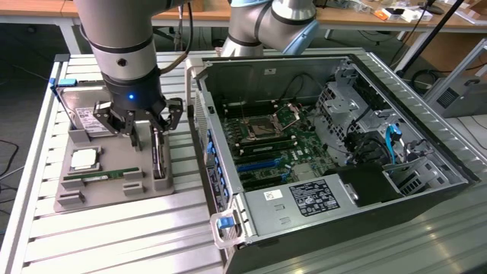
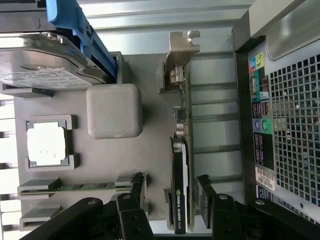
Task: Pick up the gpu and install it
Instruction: 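Pick up the gpu and move the gpu toward the slot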
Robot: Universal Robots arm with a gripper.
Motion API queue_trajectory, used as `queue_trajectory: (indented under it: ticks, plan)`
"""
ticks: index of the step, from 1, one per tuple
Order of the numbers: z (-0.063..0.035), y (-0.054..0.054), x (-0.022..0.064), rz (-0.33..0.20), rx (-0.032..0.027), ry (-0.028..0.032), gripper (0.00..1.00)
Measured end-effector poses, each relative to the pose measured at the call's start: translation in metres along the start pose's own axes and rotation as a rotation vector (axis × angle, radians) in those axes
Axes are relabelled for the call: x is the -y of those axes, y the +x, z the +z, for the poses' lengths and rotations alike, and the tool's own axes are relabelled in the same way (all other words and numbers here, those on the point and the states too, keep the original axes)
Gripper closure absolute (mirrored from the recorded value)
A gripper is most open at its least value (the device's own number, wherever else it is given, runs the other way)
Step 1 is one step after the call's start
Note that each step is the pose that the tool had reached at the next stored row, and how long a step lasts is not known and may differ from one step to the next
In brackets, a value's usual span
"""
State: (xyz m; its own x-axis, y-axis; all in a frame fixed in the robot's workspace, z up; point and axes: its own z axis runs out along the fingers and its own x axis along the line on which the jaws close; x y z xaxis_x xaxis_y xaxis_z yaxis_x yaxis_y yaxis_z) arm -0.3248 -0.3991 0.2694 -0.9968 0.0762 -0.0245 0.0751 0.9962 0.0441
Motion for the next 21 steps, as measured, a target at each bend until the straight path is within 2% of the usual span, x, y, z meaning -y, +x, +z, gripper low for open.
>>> queue_trajectory:
  ticks: [14,21]
  plan:
    - [0.0101,0.000,0.0004,0.000,0.0002,0.0006,0.46]
    - [0.0125,-0.003,0.0003,0.000,-0.0001,0.0011,0.46]
